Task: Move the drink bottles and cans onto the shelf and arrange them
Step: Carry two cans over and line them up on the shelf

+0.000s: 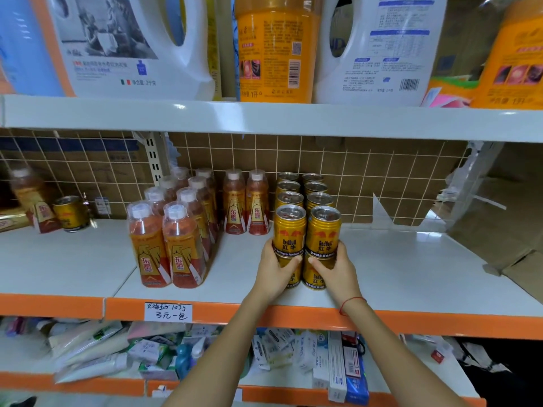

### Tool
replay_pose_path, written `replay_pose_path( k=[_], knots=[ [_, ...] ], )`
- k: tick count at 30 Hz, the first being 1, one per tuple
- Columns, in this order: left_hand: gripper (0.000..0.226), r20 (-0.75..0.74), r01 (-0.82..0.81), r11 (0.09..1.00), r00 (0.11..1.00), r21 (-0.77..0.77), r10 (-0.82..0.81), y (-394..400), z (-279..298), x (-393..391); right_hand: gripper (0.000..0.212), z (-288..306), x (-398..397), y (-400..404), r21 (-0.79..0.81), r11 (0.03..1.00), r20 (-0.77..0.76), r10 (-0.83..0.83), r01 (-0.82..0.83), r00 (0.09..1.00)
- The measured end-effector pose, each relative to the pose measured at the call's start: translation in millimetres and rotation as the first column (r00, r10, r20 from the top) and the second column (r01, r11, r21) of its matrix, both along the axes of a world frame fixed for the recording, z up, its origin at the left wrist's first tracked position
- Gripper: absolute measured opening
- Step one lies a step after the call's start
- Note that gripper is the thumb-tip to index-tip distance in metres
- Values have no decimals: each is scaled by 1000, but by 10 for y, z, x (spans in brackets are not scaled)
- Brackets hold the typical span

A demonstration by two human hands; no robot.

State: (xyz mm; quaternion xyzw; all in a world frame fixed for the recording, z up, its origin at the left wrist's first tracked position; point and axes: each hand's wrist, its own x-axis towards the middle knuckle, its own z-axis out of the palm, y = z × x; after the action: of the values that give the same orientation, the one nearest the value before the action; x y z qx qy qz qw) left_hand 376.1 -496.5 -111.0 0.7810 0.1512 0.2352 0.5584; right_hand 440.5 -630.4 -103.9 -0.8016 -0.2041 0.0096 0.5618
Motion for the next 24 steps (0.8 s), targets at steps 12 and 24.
replay_pose_path(
  k=[12,24],
  knots=[
    [87,-215,-116,813,934,570,284,102,-67,-450,83,-77,-196,1,-56,985,210,-145,160,967],
    [78,-217,-218,700,852,680,477,447,-16,-1286,72,-223,-895,252,-118,960,412,-184,252,893]
  ],
)
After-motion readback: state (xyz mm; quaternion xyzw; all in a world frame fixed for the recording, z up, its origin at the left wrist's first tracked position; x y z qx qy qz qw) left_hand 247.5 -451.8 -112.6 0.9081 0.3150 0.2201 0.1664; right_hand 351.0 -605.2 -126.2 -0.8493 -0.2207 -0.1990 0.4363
